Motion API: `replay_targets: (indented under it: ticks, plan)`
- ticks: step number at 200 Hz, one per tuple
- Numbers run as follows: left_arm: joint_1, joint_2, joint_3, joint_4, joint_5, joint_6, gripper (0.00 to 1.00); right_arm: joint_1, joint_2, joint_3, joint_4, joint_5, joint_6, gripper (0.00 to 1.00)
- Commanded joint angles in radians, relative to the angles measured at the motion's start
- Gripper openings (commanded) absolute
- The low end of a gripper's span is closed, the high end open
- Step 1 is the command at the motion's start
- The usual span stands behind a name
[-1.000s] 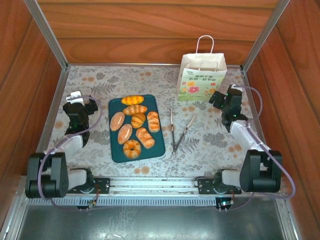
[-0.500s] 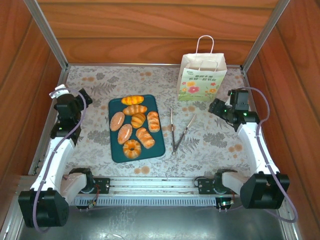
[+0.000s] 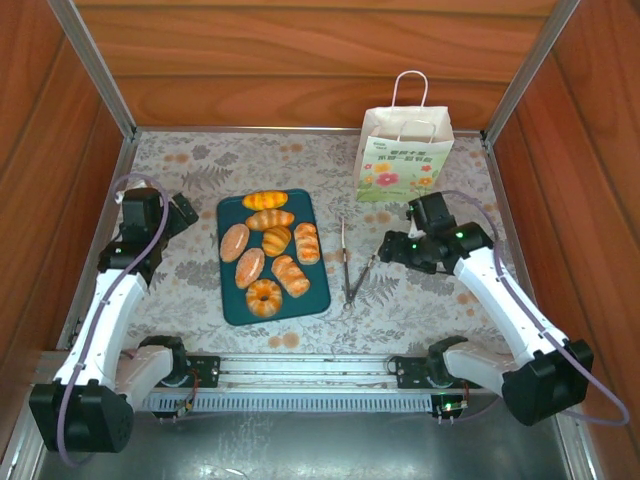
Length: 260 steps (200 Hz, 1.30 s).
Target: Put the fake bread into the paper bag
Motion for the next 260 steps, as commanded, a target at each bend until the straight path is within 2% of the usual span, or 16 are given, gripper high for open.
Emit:
replay_targets:
  ticks: [1,40,44,50,81,110,159,183,192,206,219,230,237,242,246,260]
  plan:
    - [-0.028,0.028,0.036,-0.075,-0.003,-0.001,1.0,0.049,0.032,-0.018,-0.005,0.029,0.072,0.85]
    - [-0.07,0.149,0.103,-0.156,-0.062,0.078,1.0,0.127,0.108,-0.023,0.032,0.043,0.109,0.9]
    - [-0.072,0.166,0.111,-0.163,-0.065,0.088,1.0,0.136,0.116,-0.023,0.037,0.045,0.113,0.95]
    - [-0.073,0.189,0.124,-0.174,-0.07,0.096,1.0,0.147,0.127,-0.023,0.042,0.048,0.115,0.96]
    - [-0.074,0.315,0.187,-0.216,-0.069,0.128,1.0,0.182,0.185,-0.025,0.07,0.054,0.132,0.96]
    - [-0.073,0.375,0.189,-0.216,-0.045,0.075,1.0,0.2,0.224,-0.026,0.087,0.055,0.142,0.96]
    - [-0.075,0.379,0.154,-0.199,0.03,-0.036,1.0,0.253,0.288,-0.015,0.103,0.063,0.141,0.97]
    - [-0.074,0.354,0.131,-0.197,0.0,-0.093,1.0,0.282,0.31,0.006,0.103,0.066,0.136,0.94]
    - [-0.074,0.338,0.121,-0.196,-0.024,-0.118,1.0,0.293,0.314,0.012,0.111,0.055,0.128,0.91]
    - [-0.072,0.319,0.104,-0.197,-0.072,-0.163,1.0,0.304,0.321,0.026,0.119,0.03,0.121,0.8]
    - [-0.071,0.306,0.088,-0.197,-0.101,-0.204,1.0,0.311,0.328,0.038,0.131,0.007,0.113,0.59]
    - [-0.069,0.302,0.069,-0.197,-0.117,-0.236,1.0,0.316,0.336,0.045,0.149,-0.012,0.109,0.35]
    - [-0.063,0.304,0.056,-0.197,-0.112,-0.252,1.0,0.318,0.341,0.048,0.161,-0.025,0.103,0.24]
    - [-0.056,0.309,0.048,-0.197,-0.103,-0.258,0.95,0.32,0.346,0.049,0.172,-0.032,0.103,0.17]
    - [-0.051,0.313,0.043,-0.196,-0.094,-0.262,0.86,0.321,0.348,0.049,0.181,-0.039,0.101,0.12]
    - [-0.034,0.332,0.026,-0.193,-0.08,-0.264,0.49,0.329,0.355,0.038,0.228,-0.066,0.087,0.0]
